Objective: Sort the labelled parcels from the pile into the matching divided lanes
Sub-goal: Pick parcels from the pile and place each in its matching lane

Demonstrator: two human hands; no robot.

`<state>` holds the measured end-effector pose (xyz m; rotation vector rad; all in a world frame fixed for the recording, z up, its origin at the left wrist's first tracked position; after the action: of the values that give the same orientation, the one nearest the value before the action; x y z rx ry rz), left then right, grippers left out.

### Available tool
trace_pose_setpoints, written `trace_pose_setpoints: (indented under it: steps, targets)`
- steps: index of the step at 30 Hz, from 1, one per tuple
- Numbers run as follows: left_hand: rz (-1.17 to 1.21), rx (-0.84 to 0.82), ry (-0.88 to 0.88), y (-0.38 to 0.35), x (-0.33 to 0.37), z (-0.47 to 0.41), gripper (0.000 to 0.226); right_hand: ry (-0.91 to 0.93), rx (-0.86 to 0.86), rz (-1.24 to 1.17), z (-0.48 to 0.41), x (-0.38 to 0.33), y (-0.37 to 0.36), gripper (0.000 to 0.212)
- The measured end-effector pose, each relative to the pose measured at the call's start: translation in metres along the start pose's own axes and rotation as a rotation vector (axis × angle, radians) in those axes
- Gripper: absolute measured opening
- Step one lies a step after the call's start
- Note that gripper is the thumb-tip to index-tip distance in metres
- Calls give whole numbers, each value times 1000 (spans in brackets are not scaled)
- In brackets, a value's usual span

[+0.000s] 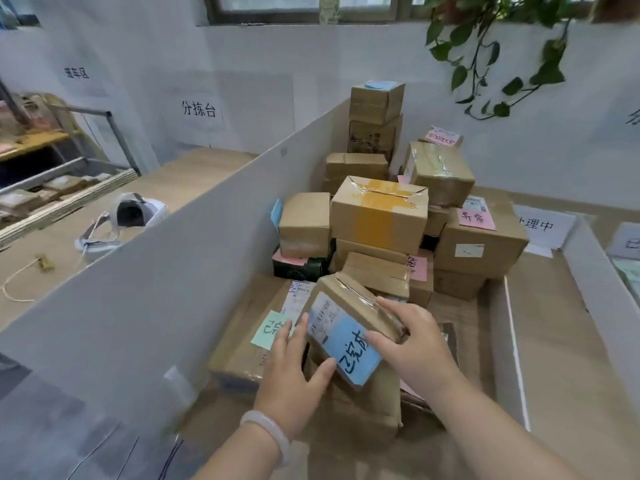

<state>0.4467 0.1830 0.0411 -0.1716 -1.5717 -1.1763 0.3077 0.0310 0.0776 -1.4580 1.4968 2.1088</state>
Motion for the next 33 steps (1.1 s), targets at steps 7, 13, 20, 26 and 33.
trace_pose_setpoints:
  steps: [7, 13, 20, 26, 33]
  targets:
    - [275, -25, -199, 10, 25, 3, 83, -289, 161, -578, 43, -8, -4, 33]
    - [415, -242, -407, 0, 58, 8, 83, -364, 328, -737, 79, -12, 11, 29]
    - [511, -479, -450, -40, 112, 20, 76, -415, 490, -546, 121, 5, 60, 25]
    - [533, -571, -377, -101, 144, 49, 67, -390, 539, -438, 168, 27, 114, 51]
    - [522, -708, -389, -186, 191, 101, 68, -421, 575, -319, 235, 81, 181, 58]
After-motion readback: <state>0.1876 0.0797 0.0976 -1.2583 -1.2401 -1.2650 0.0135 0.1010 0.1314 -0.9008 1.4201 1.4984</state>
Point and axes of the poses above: each hand's wrist, its own z-axis away from the middle knuckle, its own y-axis out of the back of the hand, x = y × z, the point moved 3 cm from there along -z, towards the middle knuckle, and after that the axes turned 5 degrees about z, right-handed, at the moved point
